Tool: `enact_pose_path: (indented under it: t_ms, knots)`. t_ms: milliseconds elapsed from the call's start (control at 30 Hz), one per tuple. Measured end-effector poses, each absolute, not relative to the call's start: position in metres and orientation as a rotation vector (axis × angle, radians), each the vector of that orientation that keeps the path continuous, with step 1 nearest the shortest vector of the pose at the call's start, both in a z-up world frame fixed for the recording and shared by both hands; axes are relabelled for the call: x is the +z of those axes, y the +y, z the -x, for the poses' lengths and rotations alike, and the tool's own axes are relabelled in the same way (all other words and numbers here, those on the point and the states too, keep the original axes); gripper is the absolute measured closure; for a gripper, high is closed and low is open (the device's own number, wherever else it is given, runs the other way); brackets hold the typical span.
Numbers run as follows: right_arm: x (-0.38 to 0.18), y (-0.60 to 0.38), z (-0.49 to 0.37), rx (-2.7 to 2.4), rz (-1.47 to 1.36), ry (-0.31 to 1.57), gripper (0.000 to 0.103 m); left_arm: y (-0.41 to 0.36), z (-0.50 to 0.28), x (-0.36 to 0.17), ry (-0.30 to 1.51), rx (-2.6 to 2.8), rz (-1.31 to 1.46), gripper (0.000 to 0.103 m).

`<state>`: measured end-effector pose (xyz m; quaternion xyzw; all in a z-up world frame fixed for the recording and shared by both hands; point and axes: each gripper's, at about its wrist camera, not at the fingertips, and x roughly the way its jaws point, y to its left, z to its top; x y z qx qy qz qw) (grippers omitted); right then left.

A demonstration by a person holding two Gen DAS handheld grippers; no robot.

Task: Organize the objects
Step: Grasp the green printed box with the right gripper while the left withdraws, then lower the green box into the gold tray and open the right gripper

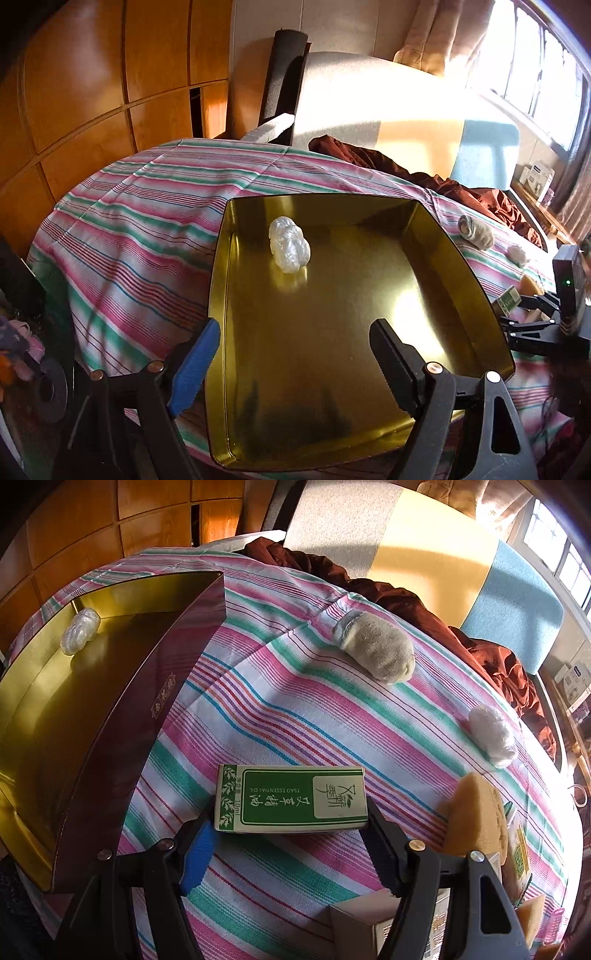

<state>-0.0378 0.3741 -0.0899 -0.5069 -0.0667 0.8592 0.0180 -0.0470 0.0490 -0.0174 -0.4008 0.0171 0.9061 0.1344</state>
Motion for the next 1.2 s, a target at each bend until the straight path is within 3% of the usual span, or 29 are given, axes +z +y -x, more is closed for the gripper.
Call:
enact_pose_path:
  t_ms: [500, 767, 1067, 1200]
  knots:
    - [-0.086, 0.375, 0.039, 2.653, 1.517, -0.192, 0.03, 0.058, 0.011, -0.013, 0.092, 2.581, 1.103, 0.019]
    - [-0.019, 0.364, 0.03, 2.786, 1.257, -0.009, 0.03, 0.038, 0.009, -0.004, 0.078, 2.607, 1.067, 0.017]
    - [-0.02, 0.231, 0.067, 2.958, 1.481, -0.159, 0.03, 0.005, 0.017, -0.008, -0.018, 2.657, 1.083, 0.016]
    - [-0.042, 0.194, 0.099, 2.926, 1.609, -0.064, 0.029, -0.008, 0.021, -0.009, -0.044, 2.684, 1.085, 0.014]
